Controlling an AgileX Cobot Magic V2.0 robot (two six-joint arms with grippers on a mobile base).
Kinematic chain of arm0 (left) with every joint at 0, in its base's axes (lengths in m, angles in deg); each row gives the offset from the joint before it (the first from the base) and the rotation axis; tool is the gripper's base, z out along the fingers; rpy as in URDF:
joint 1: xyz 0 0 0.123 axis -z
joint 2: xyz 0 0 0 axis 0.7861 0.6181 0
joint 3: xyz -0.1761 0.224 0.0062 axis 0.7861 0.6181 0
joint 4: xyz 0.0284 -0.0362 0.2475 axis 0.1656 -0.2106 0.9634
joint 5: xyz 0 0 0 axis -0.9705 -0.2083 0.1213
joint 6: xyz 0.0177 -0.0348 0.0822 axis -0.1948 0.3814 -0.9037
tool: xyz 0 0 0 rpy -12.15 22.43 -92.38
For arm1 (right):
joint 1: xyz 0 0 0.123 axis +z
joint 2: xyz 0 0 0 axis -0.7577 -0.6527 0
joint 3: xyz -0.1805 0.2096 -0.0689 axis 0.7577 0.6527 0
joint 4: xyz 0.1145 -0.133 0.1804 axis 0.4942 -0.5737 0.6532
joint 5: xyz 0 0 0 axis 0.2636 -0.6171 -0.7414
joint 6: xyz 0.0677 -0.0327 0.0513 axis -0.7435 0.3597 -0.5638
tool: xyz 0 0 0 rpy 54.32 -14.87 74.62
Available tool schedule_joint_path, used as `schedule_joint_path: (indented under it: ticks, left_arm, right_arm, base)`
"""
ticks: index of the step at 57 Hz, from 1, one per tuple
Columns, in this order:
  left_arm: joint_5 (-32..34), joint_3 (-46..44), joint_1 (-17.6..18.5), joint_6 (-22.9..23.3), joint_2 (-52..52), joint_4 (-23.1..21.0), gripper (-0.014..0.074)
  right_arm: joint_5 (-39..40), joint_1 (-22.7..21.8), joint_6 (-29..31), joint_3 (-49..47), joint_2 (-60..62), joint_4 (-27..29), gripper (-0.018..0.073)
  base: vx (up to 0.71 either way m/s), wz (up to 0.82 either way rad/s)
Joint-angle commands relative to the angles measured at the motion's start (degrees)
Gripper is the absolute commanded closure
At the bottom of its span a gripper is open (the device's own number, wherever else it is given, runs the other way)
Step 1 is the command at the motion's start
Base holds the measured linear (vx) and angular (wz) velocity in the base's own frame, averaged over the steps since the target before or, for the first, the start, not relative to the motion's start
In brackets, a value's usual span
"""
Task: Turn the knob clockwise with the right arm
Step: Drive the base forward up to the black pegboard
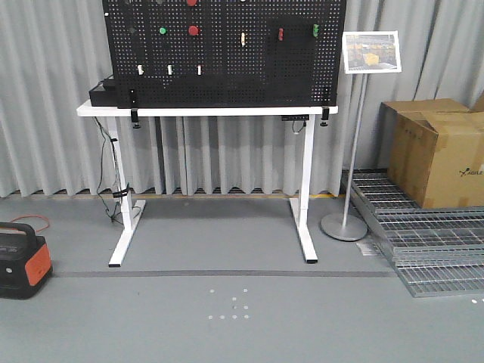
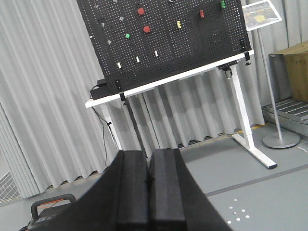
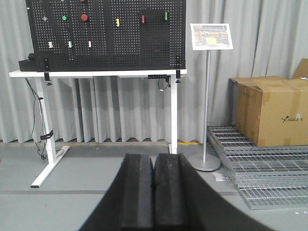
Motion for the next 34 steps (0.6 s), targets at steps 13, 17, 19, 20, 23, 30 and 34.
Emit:
schedule_joint_path:
  ticks: [13,17,19,20,23,30,34]
  left_arm:
    - [4.3,1.9,0.4,0.2,-1.0,-0.3,0.0603]
    - [4.3,1.9,0.4,0.2,-1.0,-0.3,0.0603]
    - [4.3,1.9,0.4,0.2,-1.0,-0.3,0.0603]
    - [4.3,1.9,0.4,0.2,-1.0,-0.3,0.0603]
    - [4.3,1.9,0.4,0.2,-1.0,-0.3,0.0603]
    - [4.3,1.9,0.4,0.2,-1.0,-0.3,0.0603]
    - [4.3,1.9,0.4,0.2,-1.0,-0.3,0.0603]
  right_arm:
    - [4.7,-0.2,0.7,0.4,0.6,-0.5,0.0567]
    - [4.7,-0.2,0.7,0.4,0.6,-0.5,0.0567]
    - [4.7,-0.2,0.7,0.4,0.6,-0.5,0.0567]
    - [4.7,-0.2,0.7,0.4,0.6,-0.5,0.0567]
    - [4.7,-0.2,0.7,0.4,0.6,-0.5,0.0567]
    - [4.7,-0.2,0.7,0.4,0.6,-0.5,0.0567]
    - [4.7,-0.2,0.7,0.4,0.6,-0.5,0.0567]
  base:
    - [0.00,0.00]
    - [0.00,0.00]
    - [0.00,0.00]
    - [0.00,0.00]
    - [0.00,0.00]
    - [0.00,0.00]
    - [0.00,-0.01]
